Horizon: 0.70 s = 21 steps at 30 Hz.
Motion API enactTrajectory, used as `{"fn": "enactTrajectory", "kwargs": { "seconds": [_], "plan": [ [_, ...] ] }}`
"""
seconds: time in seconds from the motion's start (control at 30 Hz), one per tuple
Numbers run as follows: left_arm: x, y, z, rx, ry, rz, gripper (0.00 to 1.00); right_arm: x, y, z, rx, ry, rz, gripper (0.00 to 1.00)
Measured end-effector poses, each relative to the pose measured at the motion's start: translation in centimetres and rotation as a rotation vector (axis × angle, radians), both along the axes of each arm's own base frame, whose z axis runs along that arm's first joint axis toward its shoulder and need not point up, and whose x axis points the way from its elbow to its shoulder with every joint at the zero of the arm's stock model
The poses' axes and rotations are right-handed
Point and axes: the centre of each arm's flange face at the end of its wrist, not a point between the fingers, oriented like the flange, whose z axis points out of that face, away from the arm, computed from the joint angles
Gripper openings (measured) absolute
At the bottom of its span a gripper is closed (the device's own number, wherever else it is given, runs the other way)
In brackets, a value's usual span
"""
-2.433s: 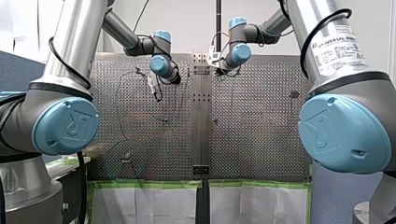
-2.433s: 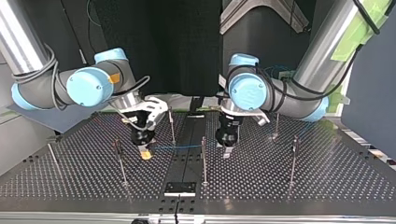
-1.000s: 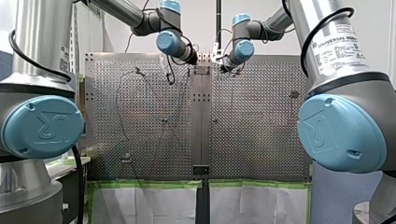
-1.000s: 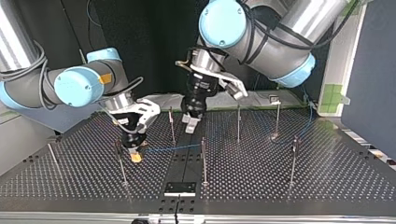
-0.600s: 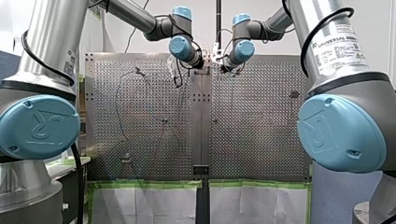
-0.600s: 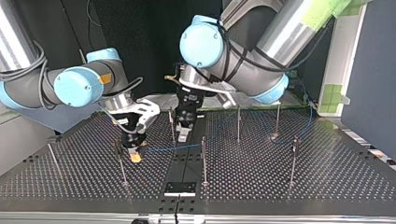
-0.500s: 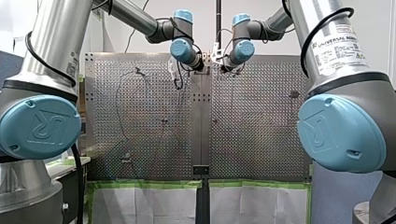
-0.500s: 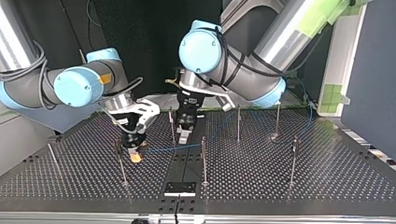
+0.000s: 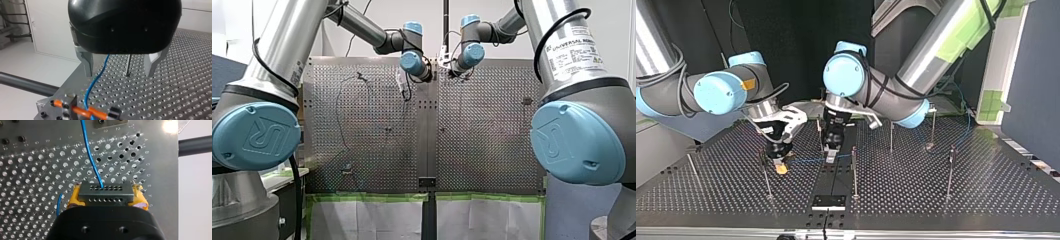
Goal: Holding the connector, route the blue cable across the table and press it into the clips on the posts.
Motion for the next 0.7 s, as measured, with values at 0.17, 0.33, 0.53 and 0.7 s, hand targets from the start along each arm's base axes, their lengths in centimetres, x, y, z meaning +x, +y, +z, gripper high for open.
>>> {"fn": "enactTrajectory", "kwargs": {
  "seconds": [0.17, 0.33, 0.53, 0.7],
  "plan": [
    [1.0, 0.6, 0.2, -0.009, -0.015, 0.024, 1.0, 0.0, 0.0, 0.1, 0.0, -0.002, 0.001, 0.0],
    [1.9, 1.2, 0.0, -0.011, -0.022, 0.035, 1.0, 0.0, 0.1, 0.1, 0.001, -0.003, 0.002, 0.0],
    [3.1, 0.4, -1.2, 0.018, -0.012, 0.038, 1.0, 0.0, 0.1, 0.1, 0.001, -0.004, 0.003, 0.0],
    [4.2, -0.1, -3.3, 0.034, 0.007, 0.051, 1.0, 0.0, 0.1, 0.1, 0.001, -0.004, 0.004, 0.0]
  ]
}}
